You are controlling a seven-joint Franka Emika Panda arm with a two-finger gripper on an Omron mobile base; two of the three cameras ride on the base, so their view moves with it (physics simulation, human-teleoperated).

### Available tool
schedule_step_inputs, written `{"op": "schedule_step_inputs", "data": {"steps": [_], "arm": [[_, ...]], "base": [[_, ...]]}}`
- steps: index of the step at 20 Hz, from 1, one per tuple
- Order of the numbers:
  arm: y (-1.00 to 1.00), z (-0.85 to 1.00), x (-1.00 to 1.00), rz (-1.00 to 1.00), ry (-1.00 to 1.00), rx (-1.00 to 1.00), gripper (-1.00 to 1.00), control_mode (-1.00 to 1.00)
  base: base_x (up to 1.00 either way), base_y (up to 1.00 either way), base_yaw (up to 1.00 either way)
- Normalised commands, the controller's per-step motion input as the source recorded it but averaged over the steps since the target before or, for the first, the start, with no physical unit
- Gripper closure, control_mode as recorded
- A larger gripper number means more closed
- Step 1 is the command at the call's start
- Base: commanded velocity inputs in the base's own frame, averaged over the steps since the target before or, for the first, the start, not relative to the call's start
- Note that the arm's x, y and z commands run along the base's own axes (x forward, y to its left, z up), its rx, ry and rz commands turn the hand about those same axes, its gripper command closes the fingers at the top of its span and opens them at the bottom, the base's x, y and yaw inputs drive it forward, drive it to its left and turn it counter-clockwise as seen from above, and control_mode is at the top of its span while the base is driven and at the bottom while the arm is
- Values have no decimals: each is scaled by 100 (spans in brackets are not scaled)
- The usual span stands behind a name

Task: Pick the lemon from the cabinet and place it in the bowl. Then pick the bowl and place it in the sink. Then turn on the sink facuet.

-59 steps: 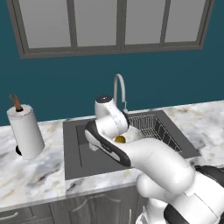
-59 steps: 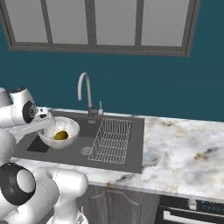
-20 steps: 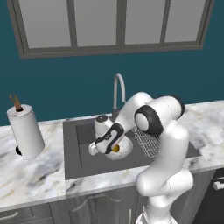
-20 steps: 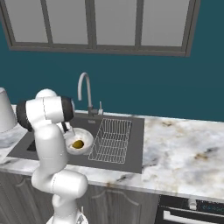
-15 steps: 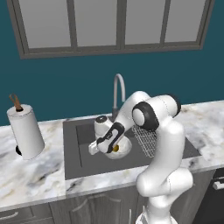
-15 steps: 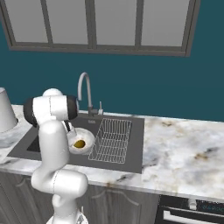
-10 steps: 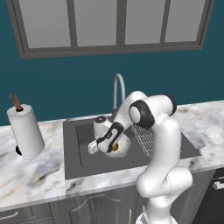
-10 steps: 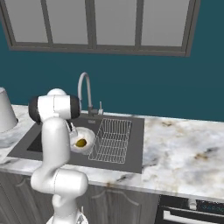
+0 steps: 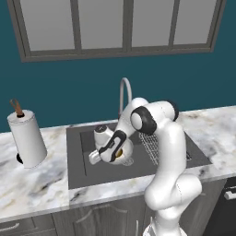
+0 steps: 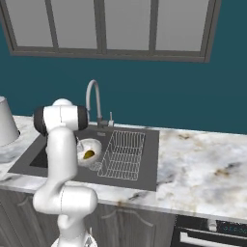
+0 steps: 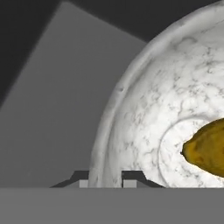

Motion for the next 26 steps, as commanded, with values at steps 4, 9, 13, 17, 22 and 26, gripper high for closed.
{"op": "schedule_step_inputs", "data": {"steps": [4, 9, 13, 17, 22, 26], "arm": [[0, 34, -23, -1, 0, 4, -100, -100], [0, 66, -26, -4, 0, 4, -100, -100], [0, 94, -45, -6, 0, 5, -100, -100], [0, 100, -58, -5, 0, 6, -100, -100], [0, 100, -52, -6, -2, 5, -100, -100], [0, 100, -56, -6, -5, 6, -100, -100]], "base": [[0, 0, 0], [0, 0, 0], [0, 0, 0], [0, 0, 0], [0, 0, 0], [0, 0, 0]]}}
